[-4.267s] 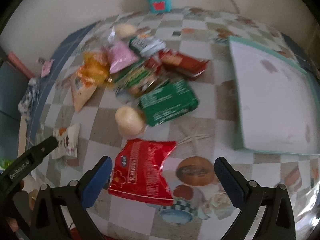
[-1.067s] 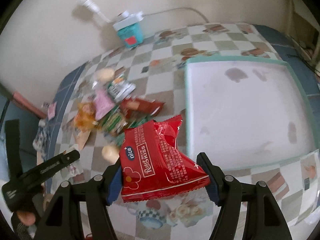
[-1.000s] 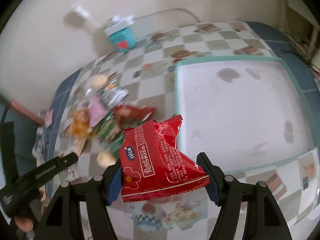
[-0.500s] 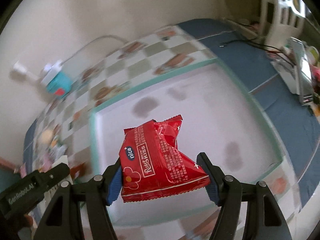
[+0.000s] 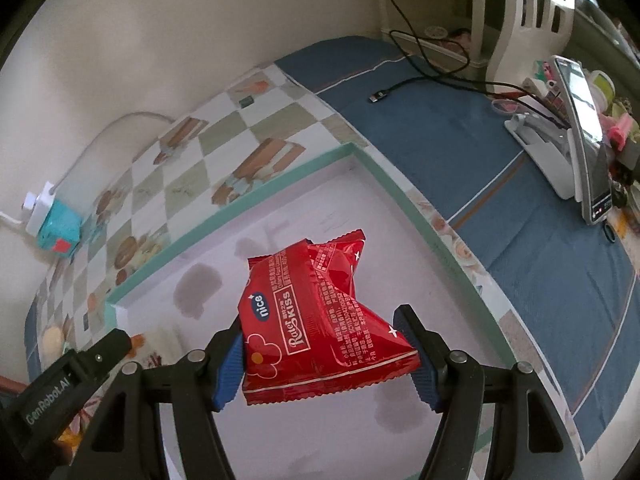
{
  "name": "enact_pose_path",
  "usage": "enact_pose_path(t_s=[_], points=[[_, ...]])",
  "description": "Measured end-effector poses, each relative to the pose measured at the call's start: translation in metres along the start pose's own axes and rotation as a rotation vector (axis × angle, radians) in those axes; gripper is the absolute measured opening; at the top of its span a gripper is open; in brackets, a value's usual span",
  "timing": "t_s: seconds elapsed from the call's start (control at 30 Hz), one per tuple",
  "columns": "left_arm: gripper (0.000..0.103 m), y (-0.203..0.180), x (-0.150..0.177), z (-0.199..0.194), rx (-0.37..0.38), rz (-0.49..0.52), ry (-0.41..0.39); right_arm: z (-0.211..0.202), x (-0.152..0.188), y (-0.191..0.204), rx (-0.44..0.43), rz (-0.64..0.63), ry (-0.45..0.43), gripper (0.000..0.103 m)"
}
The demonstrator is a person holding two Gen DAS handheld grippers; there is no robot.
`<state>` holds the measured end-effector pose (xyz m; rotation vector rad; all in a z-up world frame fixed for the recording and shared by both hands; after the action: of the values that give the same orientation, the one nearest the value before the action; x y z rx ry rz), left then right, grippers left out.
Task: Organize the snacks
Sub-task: 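Carry both packets to the white tray and open both grippers, then grasp the round bun with left gripper while right grasps green biscuit pack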
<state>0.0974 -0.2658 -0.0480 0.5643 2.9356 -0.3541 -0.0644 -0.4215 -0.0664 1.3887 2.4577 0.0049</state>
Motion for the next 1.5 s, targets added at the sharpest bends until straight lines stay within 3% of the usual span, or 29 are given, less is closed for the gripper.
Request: enact_pose_path(t_s=[0.03,0.07,0.13,0.23,0.53,0.57,0.6,0.77,0.9,1.13,1.23,1.5], points=[[0.074,0.003,-0.001,-0.002,-0.002,-0.008,-0.001,0.000,0.000,0.000,0.011,-0.001,0.000,0.072],[0.076,0.006,-0.001,-0.003,-0.006,-0.016,0.000,0.000,0.000,0.000,0.020,-0.004,0.002,0.072],[0.077,0.013,-0.002,-0.011,-0.021,-0.034,0.001,0.002,0.000,0.002,0.029,-0.016,0.012,0.074],[0.078,0.026,0.000,-0.022,-0.049,-0.061,-0.001,0.002,0.003,0.004,0.041,-0.029,0.021,0.084],[0.089,0.076,0.018,-0.063,-0.103,-0.152,-0.060,-0.029,0.016,0.015,0.054,-0.085,-0.036,0.087],[0.089,0.082,0.020,-0.067,-0.113,-0.158,-0.067,-0.033,0.018,0.016,0.051,-0.092,-0.043,0.092],[0.089,0.086,0.023,-0.070,-0.123,-0.161,-0.074,-0.037,0.021,0.018,0.046,-0.097,-0.050,0.103],[0.089,0.112,0.039,-0.085,-0.165,-0.193,-0.104,-0.055,0.039,0.030,0.018,-0.127,-0.081,0.103],[0.097,0.135,0.051,-0.094,-0.186,-0.228,-0.116,-0.067,0.053,0.045,0.013,-0.173,-0.103,0.103],[0.097,0.186,0.076,-0.107,-0.217,-0.317,-0.126,-0.089,0.084,0.072,-0.043,-0.225,-0.151,0.103],[0.097,0.207,0.084,-0.112,-0.232,-0.356,-0.139,-0.090,0.099,0.089,-0.091,-0.273,-0.138,0.103],[0.097,0.256,0.095,-0.118,-0.214,-0.456,-0.139,-0.079,0.132,0.145,-0.093,-0.415,-0.109,0.103]])
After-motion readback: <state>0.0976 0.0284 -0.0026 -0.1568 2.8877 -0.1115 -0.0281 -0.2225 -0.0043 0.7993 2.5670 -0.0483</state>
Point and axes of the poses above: each gripper's, at about its wrist camera, not at the fingertips, and z roughly the way its jaws point, y to its left, x to its underside, the point moved 4 cm from there along z, roughly the way its jaws point, and after that the axes turned 12 degrees about y, right-handed, at the moved point
